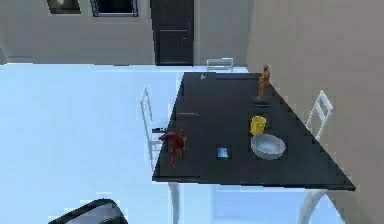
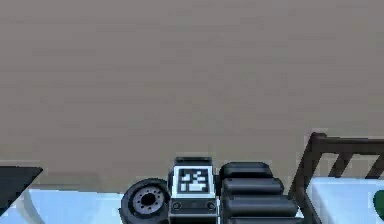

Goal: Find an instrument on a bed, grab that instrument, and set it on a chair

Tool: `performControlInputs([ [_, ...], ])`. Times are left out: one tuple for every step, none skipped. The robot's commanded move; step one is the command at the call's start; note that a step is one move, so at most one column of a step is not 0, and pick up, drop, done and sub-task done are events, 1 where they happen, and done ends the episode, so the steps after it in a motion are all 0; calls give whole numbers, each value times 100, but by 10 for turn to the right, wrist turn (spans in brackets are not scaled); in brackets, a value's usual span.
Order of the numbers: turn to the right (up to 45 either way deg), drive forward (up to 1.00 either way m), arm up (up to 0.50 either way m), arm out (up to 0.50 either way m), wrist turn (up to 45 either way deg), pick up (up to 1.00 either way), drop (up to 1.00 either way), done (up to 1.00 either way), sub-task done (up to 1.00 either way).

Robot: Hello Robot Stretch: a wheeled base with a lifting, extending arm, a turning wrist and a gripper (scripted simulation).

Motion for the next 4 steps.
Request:
performControlInputs([
  [180, 0, 0, 0, 0, 0, 0, 0, 0],
  [-450, 0, 0, 0, 0, 0, 0, 0, 0],
  [-390, 0, 0, 0, 0, 0, 0, 0, 0],
  [0, 0, 0, 34, 0, 0, 0, 0, 0],
])
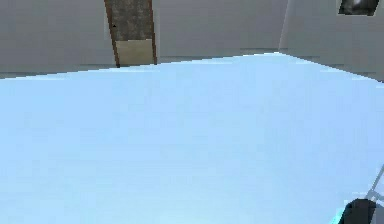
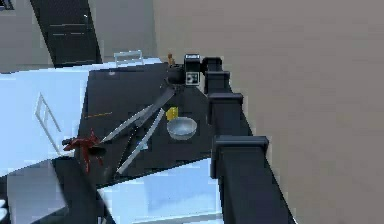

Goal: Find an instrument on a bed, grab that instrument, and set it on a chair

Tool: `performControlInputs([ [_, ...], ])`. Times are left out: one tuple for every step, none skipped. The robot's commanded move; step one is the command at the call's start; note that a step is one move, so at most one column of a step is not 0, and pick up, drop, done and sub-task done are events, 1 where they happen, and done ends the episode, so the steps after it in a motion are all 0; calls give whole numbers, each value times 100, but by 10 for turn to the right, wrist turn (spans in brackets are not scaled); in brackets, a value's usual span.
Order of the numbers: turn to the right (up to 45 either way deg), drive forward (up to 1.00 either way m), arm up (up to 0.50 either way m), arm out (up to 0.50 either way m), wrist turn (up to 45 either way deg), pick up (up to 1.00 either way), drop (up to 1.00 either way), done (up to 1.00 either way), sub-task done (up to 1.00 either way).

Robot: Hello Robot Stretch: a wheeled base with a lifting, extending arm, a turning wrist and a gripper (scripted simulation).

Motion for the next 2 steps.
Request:
performControlInputs([
  [0, 0, 0, 0, 450, 0, 0, 0, 0],
  [0, 0, 0, 0, 450, 0, 0, 0, 0],
])
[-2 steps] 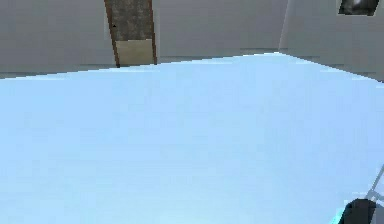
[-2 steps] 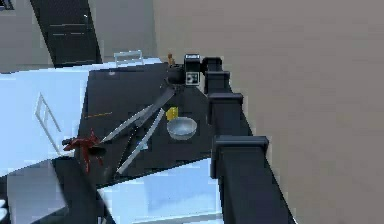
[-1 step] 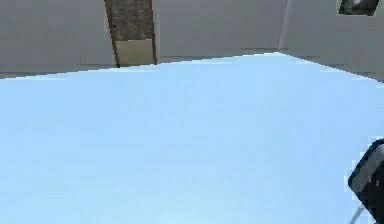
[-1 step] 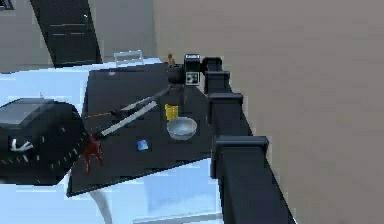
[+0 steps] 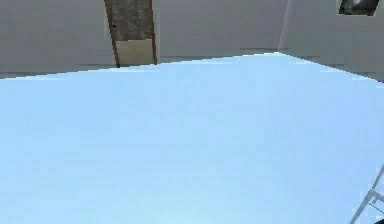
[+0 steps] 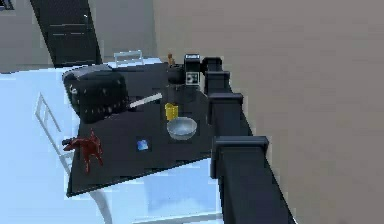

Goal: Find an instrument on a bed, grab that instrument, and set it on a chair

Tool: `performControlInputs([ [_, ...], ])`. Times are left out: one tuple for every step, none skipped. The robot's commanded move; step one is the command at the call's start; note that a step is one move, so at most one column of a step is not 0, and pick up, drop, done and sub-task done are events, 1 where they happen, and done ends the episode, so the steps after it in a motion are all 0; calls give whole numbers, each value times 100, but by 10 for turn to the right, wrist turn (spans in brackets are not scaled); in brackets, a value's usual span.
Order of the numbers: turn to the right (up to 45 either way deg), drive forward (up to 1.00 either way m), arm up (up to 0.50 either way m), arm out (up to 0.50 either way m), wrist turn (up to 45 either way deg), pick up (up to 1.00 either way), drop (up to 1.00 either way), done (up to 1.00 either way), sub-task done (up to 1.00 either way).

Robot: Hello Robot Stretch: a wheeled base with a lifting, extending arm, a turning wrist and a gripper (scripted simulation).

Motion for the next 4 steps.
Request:
performControlInputs([
  [0, 0, 0, 0, 390, 0, 0, 0, 0],
  [0, 0, -40, 0, 0, 0, 0, 0, 0],
  [0, 0, -32, 0, 0, 0, 0, 0, 0],
  [0, 0, 0, 0, 0, 0, 100, 0, 0],
])
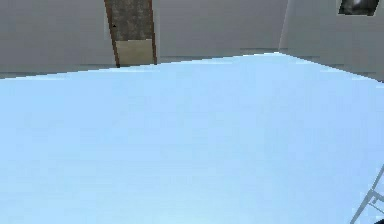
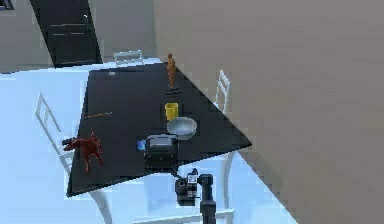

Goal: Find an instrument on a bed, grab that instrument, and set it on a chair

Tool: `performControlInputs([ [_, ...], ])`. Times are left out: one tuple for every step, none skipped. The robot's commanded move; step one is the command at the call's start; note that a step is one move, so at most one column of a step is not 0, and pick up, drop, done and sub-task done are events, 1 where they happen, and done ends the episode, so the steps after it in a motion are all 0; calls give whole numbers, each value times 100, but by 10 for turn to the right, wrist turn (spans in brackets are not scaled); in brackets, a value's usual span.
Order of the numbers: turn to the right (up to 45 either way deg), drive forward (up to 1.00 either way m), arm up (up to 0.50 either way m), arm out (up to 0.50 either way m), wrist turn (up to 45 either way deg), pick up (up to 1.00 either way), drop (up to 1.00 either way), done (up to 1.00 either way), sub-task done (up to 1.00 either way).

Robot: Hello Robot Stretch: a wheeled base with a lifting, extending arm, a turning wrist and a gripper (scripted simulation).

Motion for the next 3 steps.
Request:
performControlInputs([
  [0, 0, 10, 0, 0, 0, 0, 0, 0],
  [0, 0, 0, -8, 0, 0, 0, 0, 0],
  [0, 0, 30, 0, 0, 0, 0, 0, 0],
])
